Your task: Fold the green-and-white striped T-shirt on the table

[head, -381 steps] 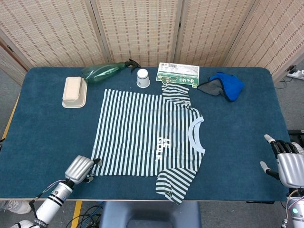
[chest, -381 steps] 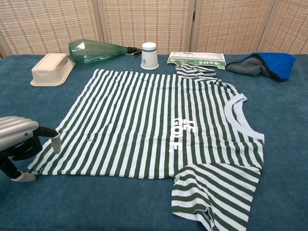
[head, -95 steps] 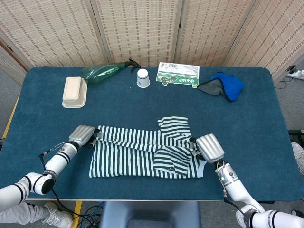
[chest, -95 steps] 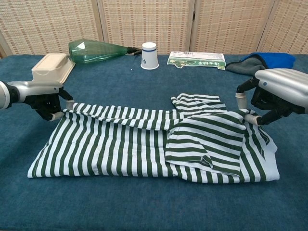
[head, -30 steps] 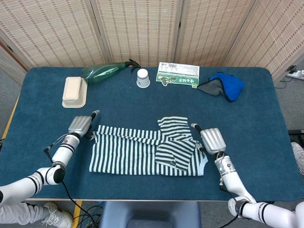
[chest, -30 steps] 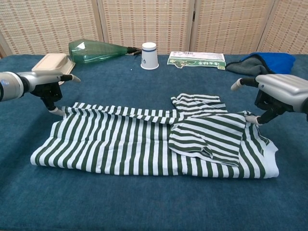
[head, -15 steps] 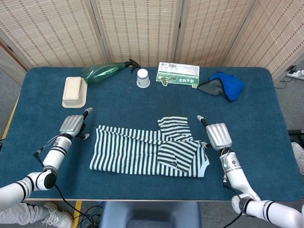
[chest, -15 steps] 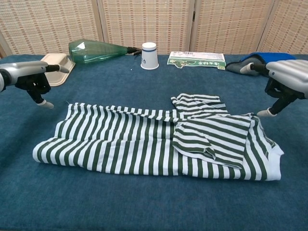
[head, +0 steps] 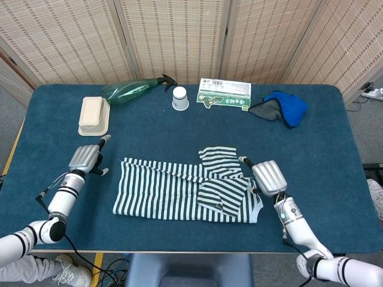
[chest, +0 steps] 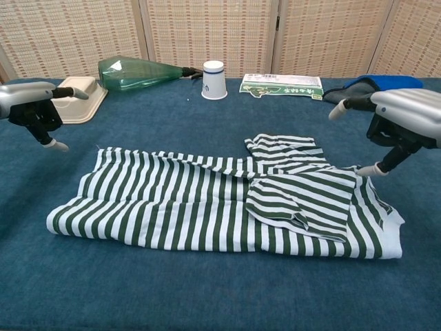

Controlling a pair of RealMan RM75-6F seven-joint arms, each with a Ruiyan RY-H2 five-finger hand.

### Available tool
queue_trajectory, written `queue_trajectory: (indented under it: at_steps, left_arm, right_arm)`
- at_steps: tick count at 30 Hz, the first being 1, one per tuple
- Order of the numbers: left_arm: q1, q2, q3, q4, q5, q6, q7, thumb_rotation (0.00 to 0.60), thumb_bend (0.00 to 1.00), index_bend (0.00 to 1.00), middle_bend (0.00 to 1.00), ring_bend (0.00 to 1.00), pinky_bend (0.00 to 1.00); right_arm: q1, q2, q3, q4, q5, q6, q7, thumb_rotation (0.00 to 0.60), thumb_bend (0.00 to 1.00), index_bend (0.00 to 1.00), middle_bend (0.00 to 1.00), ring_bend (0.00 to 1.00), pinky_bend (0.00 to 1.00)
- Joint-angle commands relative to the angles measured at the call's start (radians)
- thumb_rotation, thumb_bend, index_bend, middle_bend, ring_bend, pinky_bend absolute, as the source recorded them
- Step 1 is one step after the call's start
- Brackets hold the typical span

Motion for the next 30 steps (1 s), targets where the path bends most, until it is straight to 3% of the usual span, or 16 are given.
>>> queue_trajectory:
  at_steps: [1,9,26,30]
  left_arm:
    - [0.018,0.023,-0.008,-0.03,0.005,0.014,-0.023,0.6,0.25,0.0,0.9,0.85,1.0]
    - [0.062,0.068,0.003,-0.103,0.045,0.049,-0.056,0.6,0.25,0.0,0.9,0.84,1.0]
    - [0.097,0.077,0.015,-0.104,0.065,0.051,-0.082,0.6,0.25,0.0,0.9,0.84,1.0]
    - [0.098,0.072,0.015,-0.101,0.068,0.047,-0.085,0.6,0.25,0.0,0.89,0.84,1.0]
  right_arm:
    - [-0.013,0.06,-0.07,-0.078,-0.089,-0.004,0.057,0.6,0.1,0.3,0.96,1.0,1.0]
    - [-0.012,0.077,-0.143,-0.114,-0.166,-0.045,0.079,0.6,0.16,0.41,0.97,1.0,1.0]
    - [0.008,0.018,-0.147,-0.075,-0.127,-0.124,0.008,0.6,0.2,0.43,0.97,1.0,1.0]
    - [0.009,0.013,-0.147,-0.073,-0.119,-0.13,-0.007,0.6,0.25,0.44,0.97,1.0,1.0]
